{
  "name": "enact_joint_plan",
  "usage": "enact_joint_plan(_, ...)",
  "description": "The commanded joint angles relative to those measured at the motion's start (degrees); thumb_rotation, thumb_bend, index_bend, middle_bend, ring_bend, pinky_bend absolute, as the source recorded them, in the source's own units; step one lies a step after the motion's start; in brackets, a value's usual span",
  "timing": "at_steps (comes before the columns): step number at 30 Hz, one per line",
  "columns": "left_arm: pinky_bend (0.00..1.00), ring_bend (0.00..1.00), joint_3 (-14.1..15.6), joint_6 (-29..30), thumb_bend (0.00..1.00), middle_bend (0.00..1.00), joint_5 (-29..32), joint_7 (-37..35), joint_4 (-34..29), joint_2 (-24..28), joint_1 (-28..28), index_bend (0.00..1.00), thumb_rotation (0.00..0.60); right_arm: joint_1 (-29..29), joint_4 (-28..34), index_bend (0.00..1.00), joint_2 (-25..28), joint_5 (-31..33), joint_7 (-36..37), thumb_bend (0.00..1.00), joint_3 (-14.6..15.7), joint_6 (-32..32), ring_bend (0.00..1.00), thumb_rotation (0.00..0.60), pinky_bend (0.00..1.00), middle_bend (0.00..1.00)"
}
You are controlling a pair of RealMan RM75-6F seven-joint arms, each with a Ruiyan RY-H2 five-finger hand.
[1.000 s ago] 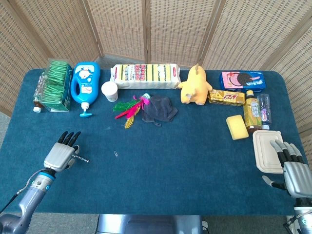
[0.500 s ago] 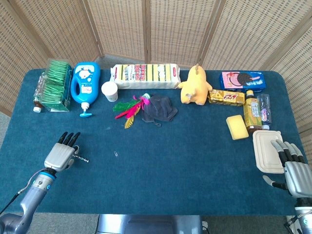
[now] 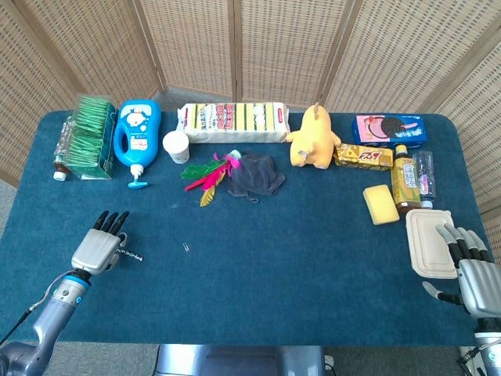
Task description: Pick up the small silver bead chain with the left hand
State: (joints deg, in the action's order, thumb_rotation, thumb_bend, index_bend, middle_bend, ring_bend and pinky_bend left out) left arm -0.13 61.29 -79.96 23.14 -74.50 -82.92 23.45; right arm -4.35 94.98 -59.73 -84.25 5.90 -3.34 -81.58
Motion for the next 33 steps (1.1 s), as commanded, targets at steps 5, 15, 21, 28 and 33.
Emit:
enact_joint_plan(5, 0.00, 0.00, 0.1, 0.1, 0.62, 0.00, 0.1, 0.7, 0.2, -0.4, 0.1, 0.45, 0.600, 0.0, 0.0, 0.00, 0.2, 0.1, 0.4, 0.00, 0.0, 0.0, 0.00, 0.600, 0.00, 0.00)
enact_joint_plan(15, 0.00, 0.00, 0.4, 0.3, 0.63, 0.00, 0.4, 2.0, 0.6, -0.8, 0.1, 0.45, 0.600, 0.0, 0.1, 0.00, 0.3, 0.0, 0.6, 0.00, 0.1, 0.2, 0.00, 0.600, 0.00, 0.00)
enact_joint_plan(21, 0.00, 0.00, 0.4, 0.4, 0.63, 0.00, 0.5, 2.2, 0.7, -1.0, 0.2, 0.45, 0.600, 0.0, 0.1, 0.00, 0.5, 0.0, 0.9, 0.00, 0.0, 0.1, 0.00, 0.600, 0.00, 0.00)
enact_joint_plan(28, 0.00, 0.00, 0.5, 0.6, 0.64, 0.00, 0.5, 2.7, 0.8, -1.3, 0.2, 0.47, 0.600, 0.1, 0.2, 0.00, 0.6, -0.2, 1.2, 0.00, 0.1, -0.1, 0.00, 0.600, 0.00, 0.00)
enact_joint_plan(33, 0.00, 0.00, 0.6, 0.9, 0.66, 0.00, 0.3, 3.7, 1.4, -1.8, 0.3, 0.47, 0.600, 0.3, 0.6, 0.00, 0.8, -0.9, 1.4, 0.00, 0.2, -0.6, 0.00, 0.600, 0.00, 0.00)
